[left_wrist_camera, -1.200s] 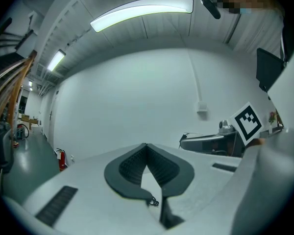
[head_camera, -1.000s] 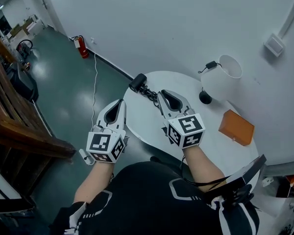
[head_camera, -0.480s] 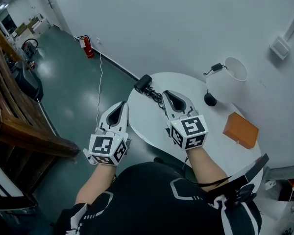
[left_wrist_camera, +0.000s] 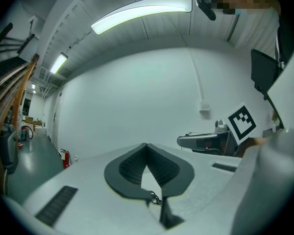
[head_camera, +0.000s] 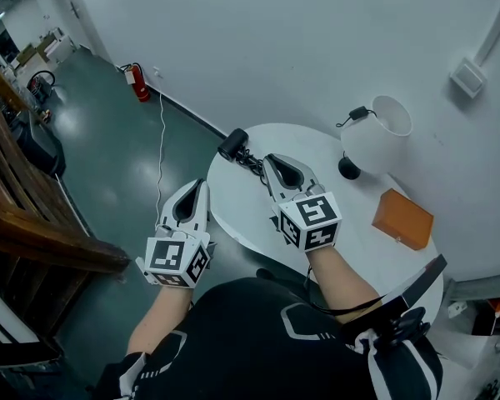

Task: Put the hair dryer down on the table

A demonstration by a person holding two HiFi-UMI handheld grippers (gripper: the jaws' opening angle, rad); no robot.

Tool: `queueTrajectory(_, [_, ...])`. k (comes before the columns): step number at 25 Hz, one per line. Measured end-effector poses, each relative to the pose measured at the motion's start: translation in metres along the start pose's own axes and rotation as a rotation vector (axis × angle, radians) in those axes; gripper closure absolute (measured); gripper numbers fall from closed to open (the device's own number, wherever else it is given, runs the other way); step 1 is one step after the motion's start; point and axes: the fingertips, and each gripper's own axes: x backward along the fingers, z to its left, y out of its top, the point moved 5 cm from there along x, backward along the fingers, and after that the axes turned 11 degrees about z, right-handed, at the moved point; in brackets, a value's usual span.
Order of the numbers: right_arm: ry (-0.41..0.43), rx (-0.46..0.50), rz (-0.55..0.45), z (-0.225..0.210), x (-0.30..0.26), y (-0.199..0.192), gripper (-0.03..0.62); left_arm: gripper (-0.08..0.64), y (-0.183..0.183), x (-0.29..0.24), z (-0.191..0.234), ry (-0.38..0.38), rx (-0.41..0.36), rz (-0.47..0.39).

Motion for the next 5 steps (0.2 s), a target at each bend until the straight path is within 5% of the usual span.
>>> queueTrajectory(5, [-0.021, -0.004, 0.016, -0.0028, -0.0033, -0.005, 0.558, 0.555, -0.0017, -0.0022, 0.0012, -0.007, 0.009, 0.007])
